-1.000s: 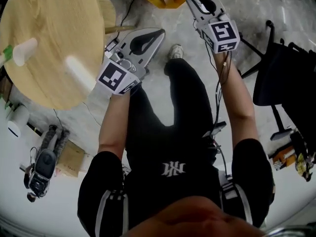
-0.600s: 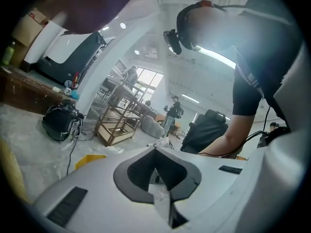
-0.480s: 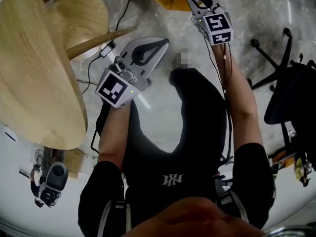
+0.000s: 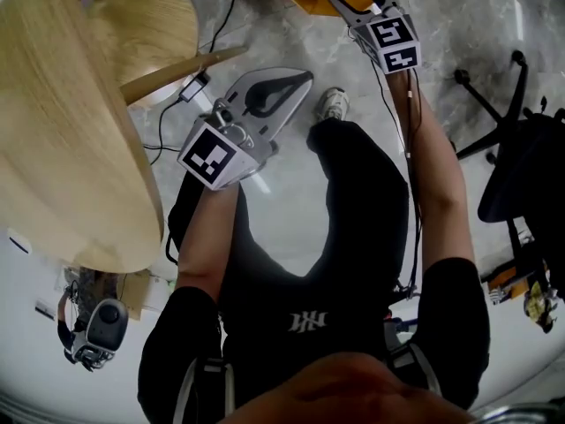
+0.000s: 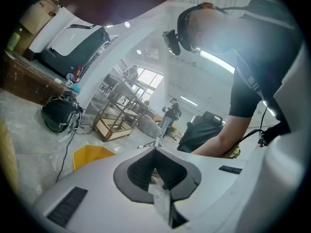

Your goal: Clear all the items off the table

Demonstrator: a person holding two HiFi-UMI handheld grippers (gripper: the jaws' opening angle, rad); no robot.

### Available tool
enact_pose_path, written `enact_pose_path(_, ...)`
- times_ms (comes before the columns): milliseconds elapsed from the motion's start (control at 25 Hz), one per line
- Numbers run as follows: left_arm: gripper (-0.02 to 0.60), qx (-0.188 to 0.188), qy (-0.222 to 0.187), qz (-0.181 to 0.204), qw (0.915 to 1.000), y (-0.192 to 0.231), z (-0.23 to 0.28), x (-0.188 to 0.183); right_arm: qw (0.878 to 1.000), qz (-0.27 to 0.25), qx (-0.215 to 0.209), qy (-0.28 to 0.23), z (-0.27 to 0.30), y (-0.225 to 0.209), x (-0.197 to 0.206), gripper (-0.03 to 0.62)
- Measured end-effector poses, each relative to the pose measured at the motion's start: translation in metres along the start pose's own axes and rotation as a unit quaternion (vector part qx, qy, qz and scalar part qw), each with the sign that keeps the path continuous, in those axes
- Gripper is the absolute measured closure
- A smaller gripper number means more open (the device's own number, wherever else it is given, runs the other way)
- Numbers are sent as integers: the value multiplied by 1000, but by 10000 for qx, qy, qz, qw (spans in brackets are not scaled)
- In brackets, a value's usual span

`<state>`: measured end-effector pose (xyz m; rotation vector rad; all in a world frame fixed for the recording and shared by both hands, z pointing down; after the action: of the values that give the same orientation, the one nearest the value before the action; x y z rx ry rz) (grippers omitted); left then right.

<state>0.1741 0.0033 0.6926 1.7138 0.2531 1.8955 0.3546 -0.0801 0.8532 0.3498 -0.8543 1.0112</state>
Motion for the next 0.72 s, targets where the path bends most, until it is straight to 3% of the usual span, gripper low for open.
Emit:
enact_pose_path(80,569,65,1,70,10000,-14,-1,-14,10000,10,-54,-79,-19,4,-18,338)
enact_pose_path(200,569,218,-66,80,9997,-45,-6,-49,9987,-13,-145,-497,-70,16,-72,472)
enact_pose_path(240,569,331,-143,-149,9992,-58,-8,-62,9974,-81,-185,-686,-93,23,-98,533)
enact_pose_path(320,581,614,-369,-1012,9923,-89,-12,-83,9936,-285,-313,-1046,-142,41,-155,589)
enact_pose_path(360,581,752,-476,-1288,9877,-110,-16,-94,9913,-387,-392,-1198,-167,52,-183,589)
enact_pose_path(400,581,893,-573,-1317,9856,-133,-23,-108,9891,-464,-441,-1326,-191,62,-209,589)
enact_pose_path(560,581,1064,-917,-692,9877,-199,-80,-182,9808,-533,-448,-1823,-269,111,-316,589)
enact_pose_path(720,581,340,-1144,174,9927,-224,-145,-273,9684,-630,-956,-2216,-316,175,-406,589)
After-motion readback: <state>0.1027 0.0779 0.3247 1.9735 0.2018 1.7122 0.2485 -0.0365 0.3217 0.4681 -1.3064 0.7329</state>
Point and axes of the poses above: the fingertips, and each gripper's own axes: z forward along the fingers, y to its left, x out of its underside, the point moved 6 cm from there along -z, backward along the fingers, and after that the axes turned 3 degrees about -x, right-handed, at the moved point
